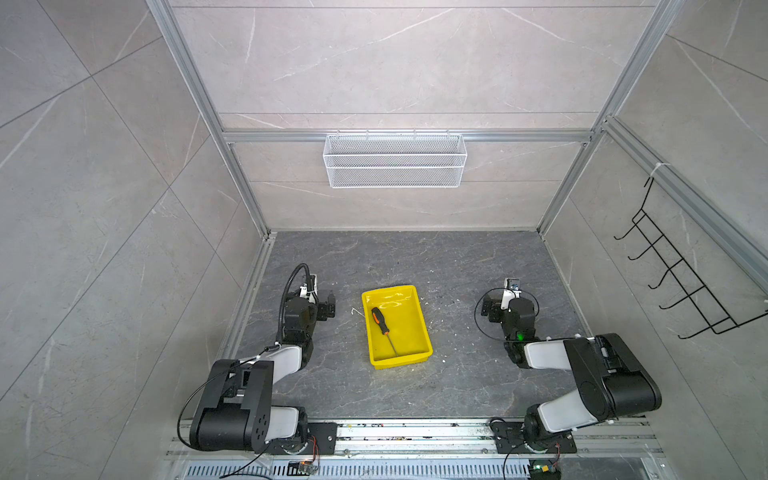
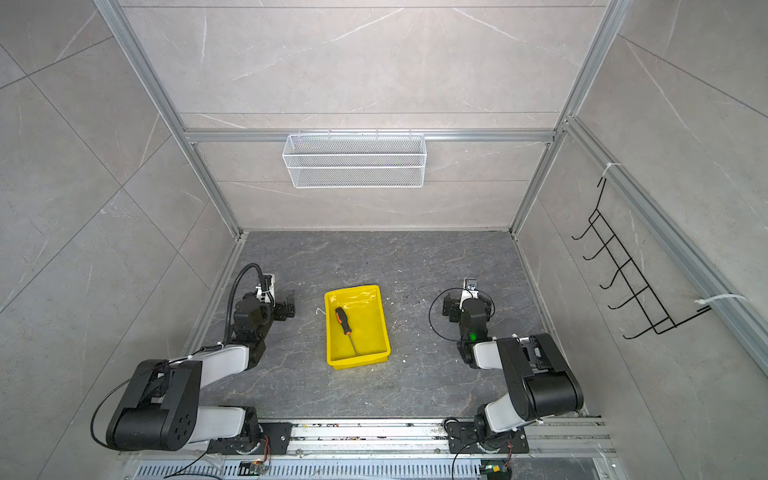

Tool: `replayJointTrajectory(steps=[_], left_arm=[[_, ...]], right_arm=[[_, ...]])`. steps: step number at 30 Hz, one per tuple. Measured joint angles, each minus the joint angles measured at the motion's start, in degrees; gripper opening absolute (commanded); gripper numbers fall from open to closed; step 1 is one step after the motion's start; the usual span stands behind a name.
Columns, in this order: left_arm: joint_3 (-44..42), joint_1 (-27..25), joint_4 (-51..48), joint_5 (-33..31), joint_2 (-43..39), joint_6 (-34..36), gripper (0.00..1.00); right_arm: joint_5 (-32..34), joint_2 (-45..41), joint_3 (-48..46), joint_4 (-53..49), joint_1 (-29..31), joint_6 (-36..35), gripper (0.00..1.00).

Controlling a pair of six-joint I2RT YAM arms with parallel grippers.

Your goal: Put the screwdriver in the bin

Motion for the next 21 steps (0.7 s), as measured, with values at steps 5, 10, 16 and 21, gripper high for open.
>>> replayJointTrajectory(steps=[5, 10, 16, 21], left_arm=[[1.9, 0.0, -9.6, 2.0, -7.3, 1.6, 1.0], [-1.4, 0.4, -5.0, 1.2, -8.8, 2.0, 1.0], [-7.1, 3.7, 1.8, 0.8, 1.6, 0.4, 1.0], [-6.4, 4.3, 5.2, 1.2, 5.3, -0.3, 1.0]], right_arm=[[0.0, 0.0, 0.0, 0.0, 0.0, 0.0, 1.0], [0.0, 0.0, 0.0, 0.0, 0.0, 0.0, 1.0], [0.0, 0.0, 0.0, 0.0, 0.0, 0.0, 1.0], [0.0, 0.0, 0.0, 0.0, 0.0, 0.0, 0.99]])
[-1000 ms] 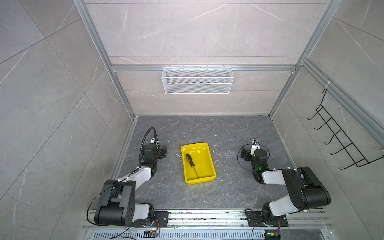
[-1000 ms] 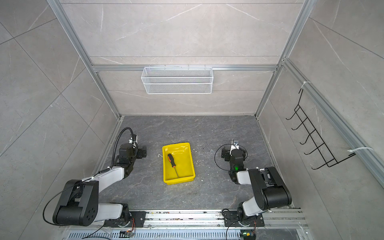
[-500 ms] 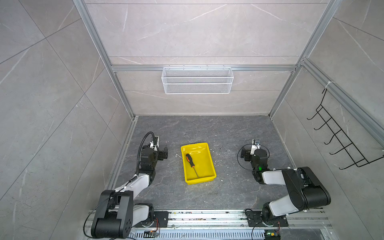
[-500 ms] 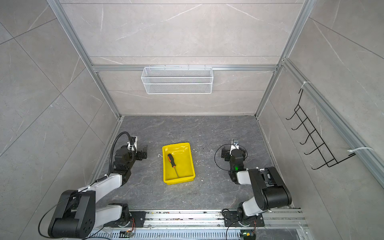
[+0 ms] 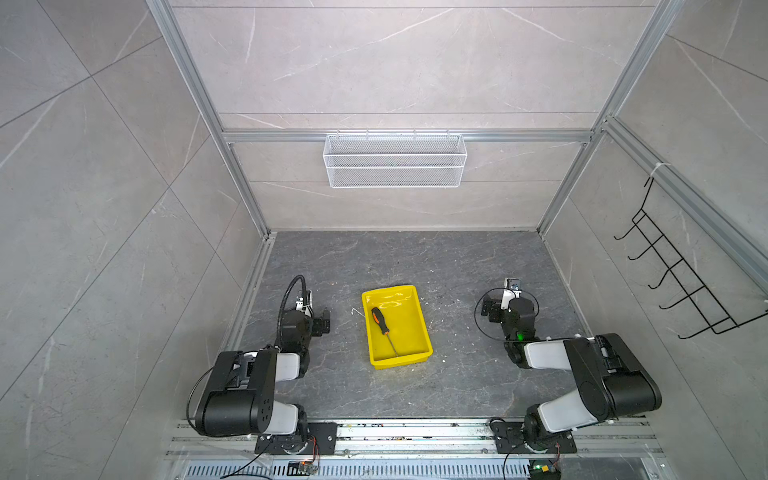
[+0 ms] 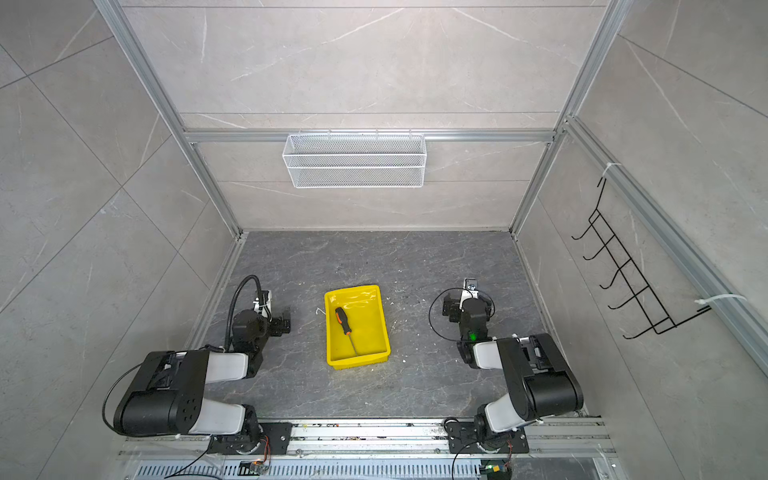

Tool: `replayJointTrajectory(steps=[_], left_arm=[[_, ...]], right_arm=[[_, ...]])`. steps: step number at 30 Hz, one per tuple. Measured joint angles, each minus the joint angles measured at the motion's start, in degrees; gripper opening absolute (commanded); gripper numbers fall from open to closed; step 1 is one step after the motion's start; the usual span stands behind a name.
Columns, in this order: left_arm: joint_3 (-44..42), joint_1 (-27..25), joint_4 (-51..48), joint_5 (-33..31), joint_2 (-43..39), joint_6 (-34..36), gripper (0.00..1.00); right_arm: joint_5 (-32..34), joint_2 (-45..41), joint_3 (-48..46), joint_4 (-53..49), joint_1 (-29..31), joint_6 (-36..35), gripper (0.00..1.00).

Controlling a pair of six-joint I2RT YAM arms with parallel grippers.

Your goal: Put the screwdriver in the bin

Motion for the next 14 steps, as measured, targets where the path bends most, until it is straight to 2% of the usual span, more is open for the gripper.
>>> replayJointTrajectory(steps=[4, 14], left_arm=[[2.0, 0.9, 0.7, 0.2, 2.6, -0.9, 1.0], [4.4, 2.5, -0.5, 1.4, 2.7, -2.1, 1.0]], right_arm=[[0.0, 0.0, 0.0, 0.0, 0.0, 0.0, 1.0], [0.0, 0.0, 0.0, 0.0, 0.0, 0.0, 1.0]])
